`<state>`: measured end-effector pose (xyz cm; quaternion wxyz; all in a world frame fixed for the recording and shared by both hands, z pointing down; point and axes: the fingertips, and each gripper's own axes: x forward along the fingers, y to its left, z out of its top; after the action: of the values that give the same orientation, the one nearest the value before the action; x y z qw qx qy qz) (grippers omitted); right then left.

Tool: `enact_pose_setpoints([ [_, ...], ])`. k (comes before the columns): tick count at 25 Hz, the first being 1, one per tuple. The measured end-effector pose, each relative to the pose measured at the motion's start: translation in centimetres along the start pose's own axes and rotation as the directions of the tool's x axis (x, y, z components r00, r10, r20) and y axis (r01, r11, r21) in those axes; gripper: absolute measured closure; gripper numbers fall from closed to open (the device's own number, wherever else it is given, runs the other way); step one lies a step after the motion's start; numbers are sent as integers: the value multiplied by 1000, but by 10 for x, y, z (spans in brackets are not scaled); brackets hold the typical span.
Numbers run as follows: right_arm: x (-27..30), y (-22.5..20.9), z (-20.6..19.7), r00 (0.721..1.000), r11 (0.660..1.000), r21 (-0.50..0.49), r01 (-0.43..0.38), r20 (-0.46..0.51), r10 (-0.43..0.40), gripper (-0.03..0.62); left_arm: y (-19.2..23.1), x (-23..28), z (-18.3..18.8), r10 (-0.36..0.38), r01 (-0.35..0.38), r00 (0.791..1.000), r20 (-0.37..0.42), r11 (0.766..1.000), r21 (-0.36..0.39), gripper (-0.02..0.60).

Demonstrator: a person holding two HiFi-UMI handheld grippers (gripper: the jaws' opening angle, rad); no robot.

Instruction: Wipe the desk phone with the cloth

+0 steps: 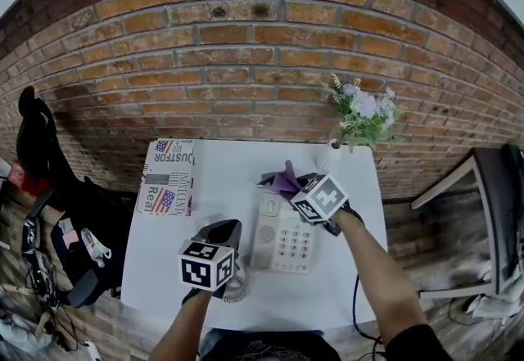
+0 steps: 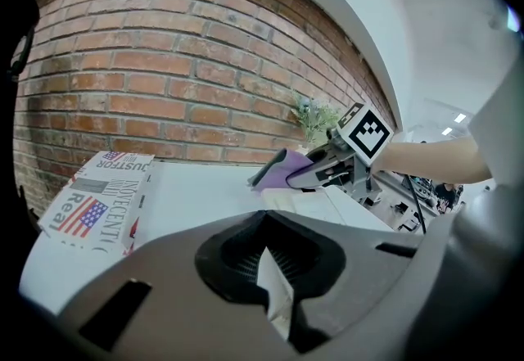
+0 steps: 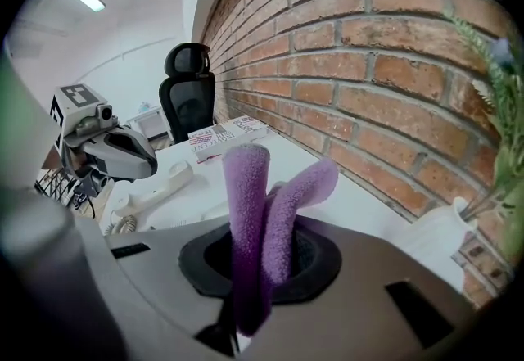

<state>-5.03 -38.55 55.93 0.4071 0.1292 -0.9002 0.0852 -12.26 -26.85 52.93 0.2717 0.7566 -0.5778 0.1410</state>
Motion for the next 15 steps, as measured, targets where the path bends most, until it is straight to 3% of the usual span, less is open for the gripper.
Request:
enact_pose_setpoints([
  [15, -36, -25, -40, 998, 996, 59, 62, -11, -62, 546, -22, 14, 3, -41, 41, 999, 2, 999, 22, 577],
])
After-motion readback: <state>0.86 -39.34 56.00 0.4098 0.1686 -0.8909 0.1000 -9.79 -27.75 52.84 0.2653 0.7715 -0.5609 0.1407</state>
